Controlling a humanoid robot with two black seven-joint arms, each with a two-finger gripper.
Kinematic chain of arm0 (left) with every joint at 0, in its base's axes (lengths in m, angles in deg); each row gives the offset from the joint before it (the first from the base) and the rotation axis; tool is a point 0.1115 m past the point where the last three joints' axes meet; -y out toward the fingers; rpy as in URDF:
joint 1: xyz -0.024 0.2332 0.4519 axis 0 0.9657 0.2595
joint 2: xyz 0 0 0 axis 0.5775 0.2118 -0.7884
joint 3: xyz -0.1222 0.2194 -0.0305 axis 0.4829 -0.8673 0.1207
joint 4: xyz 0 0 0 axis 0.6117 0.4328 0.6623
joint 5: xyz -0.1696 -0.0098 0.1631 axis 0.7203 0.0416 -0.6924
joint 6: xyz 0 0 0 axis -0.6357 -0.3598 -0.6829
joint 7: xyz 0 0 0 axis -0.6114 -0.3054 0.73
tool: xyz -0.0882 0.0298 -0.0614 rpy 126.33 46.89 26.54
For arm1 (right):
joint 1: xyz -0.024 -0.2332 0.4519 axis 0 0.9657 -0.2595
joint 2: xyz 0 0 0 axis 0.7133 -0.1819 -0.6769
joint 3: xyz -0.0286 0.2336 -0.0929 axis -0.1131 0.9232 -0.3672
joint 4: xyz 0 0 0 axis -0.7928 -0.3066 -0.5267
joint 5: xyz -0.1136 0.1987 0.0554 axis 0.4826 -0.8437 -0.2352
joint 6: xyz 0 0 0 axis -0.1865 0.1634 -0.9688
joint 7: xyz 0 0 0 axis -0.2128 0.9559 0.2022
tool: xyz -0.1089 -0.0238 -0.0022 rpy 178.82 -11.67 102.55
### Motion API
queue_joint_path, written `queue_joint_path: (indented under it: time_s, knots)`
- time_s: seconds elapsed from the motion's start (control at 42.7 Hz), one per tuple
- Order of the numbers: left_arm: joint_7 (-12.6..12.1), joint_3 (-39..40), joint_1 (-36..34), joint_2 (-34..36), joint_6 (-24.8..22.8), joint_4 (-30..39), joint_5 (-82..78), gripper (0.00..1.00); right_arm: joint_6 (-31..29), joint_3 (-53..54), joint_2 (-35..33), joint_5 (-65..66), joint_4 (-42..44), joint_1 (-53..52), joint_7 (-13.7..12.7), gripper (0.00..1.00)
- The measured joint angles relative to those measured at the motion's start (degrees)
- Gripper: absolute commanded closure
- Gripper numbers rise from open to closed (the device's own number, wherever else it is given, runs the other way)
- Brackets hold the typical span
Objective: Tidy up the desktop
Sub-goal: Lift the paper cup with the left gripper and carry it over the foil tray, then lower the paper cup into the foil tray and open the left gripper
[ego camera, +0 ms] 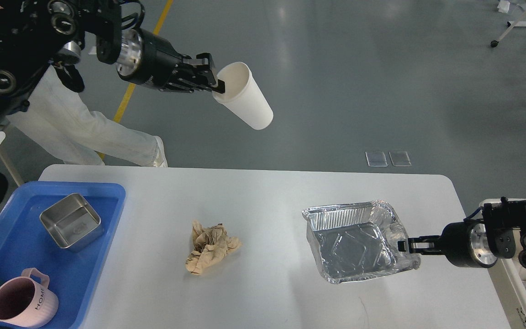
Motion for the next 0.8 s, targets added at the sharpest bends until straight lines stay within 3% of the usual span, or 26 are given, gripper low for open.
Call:
queue_joint_path:
  time_s: [0.422, 0.586, 0.797]
  knots:
    - [-0.15, -6.98, -1.93, -26.42, 0.03, -8.65, -1.35, 0.98, 0.1, 0.21, -0.35, -0.02, -0.2, 0.18, 0.37, 1.0]
    - [-0.09, -7.01, -3.04, -31.53, 0.03, -11.65, -1.43, 0.98, 0.1, 0.2, 0.01, -0.02, -0.37, 0.23, 0.56, 1.0]
    - [-0.18, -8.19, -3.14, -32.8, 0.03, -12.57, -2.0, 0.97, 0.1, 0.22, 0.1, -0.02, -0.92, 0.17, 0.58, 1.0]
